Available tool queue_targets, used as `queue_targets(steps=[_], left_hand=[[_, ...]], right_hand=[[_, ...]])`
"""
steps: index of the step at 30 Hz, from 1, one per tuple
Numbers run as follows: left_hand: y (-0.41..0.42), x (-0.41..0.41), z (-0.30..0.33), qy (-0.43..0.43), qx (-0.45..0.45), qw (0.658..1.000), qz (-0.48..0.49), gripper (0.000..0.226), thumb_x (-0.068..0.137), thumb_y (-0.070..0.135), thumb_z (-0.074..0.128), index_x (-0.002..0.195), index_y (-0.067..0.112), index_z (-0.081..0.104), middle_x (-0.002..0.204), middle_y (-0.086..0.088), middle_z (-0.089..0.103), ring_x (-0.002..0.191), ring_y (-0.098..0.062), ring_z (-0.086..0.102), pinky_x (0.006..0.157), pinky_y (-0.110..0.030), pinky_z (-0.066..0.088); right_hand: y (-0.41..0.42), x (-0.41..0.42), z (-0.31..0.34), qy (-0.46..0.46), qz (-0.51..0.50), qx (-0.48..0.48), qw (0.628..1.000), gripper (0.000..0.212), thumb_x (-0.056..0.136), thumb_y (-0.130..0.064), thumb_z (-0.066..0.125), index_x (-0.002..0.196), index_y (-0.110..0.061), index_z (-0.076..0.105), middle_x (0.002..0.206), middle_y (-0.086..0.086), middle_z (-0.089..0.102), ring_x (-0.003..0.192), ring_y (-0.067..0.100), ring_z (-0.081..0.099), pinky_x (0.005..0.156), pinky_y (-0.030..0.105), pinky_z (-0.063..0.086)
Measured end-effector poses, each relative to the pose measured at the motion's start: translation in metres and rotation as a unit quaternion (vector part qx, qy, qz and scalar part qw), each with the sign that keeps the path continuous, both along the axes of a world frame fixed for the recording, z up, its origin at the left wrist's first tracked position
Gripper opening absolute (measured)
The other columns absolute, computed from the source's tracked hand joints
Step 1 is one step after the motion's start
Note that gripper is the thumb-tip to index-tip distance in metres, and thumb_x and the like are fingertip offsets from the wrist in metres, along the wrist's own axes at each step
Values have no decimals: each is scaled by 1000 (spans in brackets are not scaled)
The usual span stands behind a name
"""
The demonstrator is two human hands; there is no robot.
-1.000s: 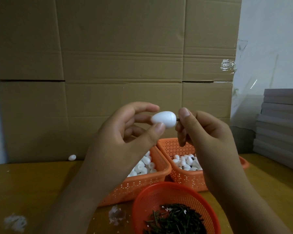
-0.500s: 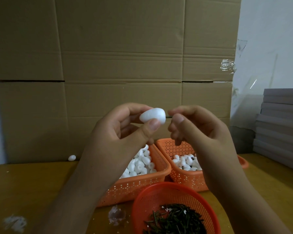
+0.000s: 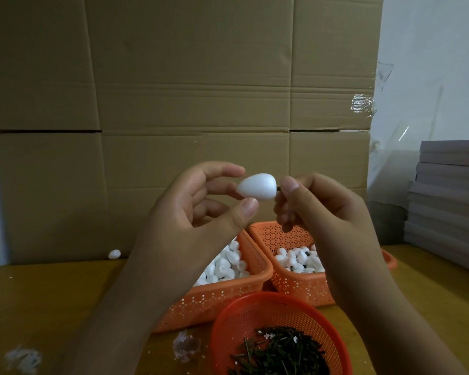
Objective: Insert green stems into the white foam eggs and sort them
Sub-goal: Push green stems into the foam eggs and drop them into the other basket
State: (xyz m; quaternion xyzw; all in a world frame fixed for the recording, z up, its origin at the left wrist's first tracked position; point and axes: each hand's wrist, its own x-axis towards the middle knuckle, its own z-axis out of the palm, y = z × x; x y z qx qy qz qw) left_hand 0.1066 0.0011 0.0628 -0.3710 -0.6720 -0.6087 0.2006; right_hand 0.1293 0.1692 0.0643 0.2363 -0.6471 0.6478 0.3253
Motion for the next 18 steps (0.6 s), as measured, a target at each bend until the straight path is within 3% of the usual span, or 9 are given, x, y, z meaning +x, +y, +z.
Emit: queue_targets(steps=[8,13,16,18], left_hand=[[1,2,-2,7,-33,999,-1,41,68,48,70,109,48,62,113,17,66,89,-7,69,77,-26,58],[1,2,-1,6,-28,1000,3,28,74,44,74,100,42,66,105,11,70,83,-11,71,75,-26,58],[2,2,-1,-3,-14,1000,7,22,76,43,73,97,39,68,101,9,72,78,-9,70,70,-24,56],[2,2,1,-10,2,1000,9,21,75,43,73,95,37,70,98,9,73,74,-6,69,68,-18,53]], right_hand=[[-3,2,1,-7,0,6,1000,39,80,-35,55,58,-3,56,51,-2,53,50,5,49,53,15,43],[-4,2,1,-3,-5,28,1000,43,83,-38,53,52,-8,54,47,-1,49,46,2,45,51,12,40],[-3,-1,-1,1,-6,21,1000,41,89,-39,59,57,-12,59,53,0,56,51,5,51,54,16,44],[0,-2,-2,2,-1,20,1000,27,86,-34,61,72,-12,65,62,-2,61,58,7,57,58,18,47]])
